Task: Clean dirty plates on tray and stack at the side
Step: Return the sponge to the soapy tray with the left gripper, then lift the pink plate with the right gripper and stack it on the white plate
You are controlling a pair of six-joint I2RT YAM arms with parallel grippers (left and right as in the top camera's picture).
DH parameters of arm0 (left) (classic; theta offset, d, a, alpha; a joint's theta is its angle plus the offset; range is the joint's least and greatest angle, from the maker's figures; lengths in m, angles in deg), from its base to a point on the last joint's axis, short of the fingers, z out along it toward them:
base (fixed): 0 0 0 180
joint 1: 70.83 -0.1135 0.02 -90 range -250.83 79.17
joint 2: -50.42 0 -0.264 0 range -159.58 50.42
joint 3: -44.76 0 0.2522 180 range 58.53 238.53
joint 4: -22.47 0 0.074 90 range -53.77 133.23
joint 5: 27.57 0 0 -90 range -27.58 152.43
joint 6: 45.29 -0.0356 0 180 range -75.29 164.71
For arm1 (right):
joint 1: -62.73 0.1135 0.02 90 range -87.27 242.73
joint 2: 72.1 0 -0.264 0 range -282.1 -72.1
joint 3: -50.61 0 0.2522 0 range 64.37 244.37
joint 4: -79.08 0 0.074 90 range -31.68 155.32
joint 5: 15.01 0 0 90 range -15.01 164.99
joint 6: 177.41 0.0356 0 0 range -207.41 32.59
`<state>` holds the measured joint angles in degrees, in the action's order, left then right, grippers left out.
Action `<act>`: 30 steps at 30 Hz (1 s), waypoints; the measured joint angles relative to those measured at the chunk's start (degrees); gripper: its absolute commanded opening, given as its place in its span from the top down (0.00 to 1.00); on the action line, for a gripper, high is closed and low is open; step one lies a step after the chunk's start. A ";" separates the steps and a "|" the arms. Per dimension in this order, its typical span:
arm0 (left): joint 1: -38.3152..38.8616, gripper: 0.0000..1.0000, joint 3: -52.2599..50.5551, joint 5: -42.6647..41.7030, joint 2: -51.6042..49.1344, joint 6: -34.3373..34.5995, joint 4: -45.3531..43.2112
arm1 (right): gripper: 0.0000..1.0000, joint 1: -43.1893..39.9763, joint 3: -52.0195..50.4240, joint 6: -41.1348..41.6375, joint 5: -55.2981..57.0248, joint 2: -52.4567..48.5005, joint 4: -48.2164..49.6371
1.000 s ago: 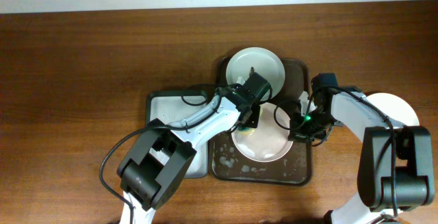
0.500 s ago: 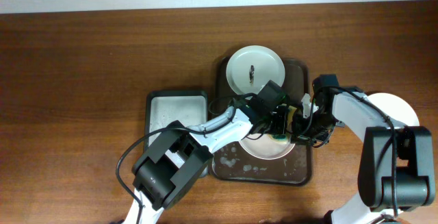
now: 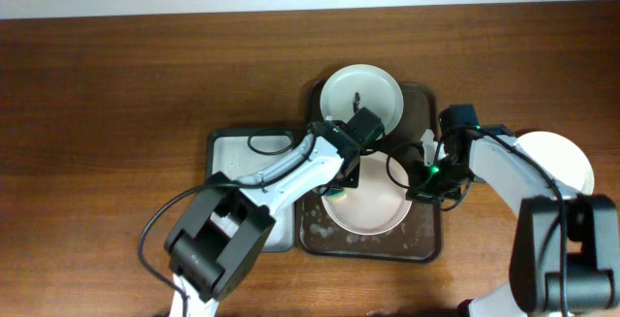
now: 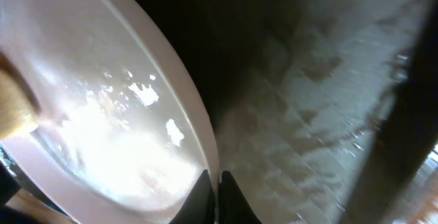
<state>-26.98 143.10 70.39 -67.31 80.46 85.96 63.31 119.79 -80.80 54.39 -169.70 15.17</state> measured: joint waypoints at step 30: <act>-27.82 0.00 -22.23 -15.08 34.60 -21.88 0.50 | 0.96 56.11 -0.81 -11.15 81.59 36.26 -3.37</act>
<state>-54.80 120.87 55.31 -32.71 58.58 86.47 119.42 118.98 -91.95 135.98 -133.44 11.80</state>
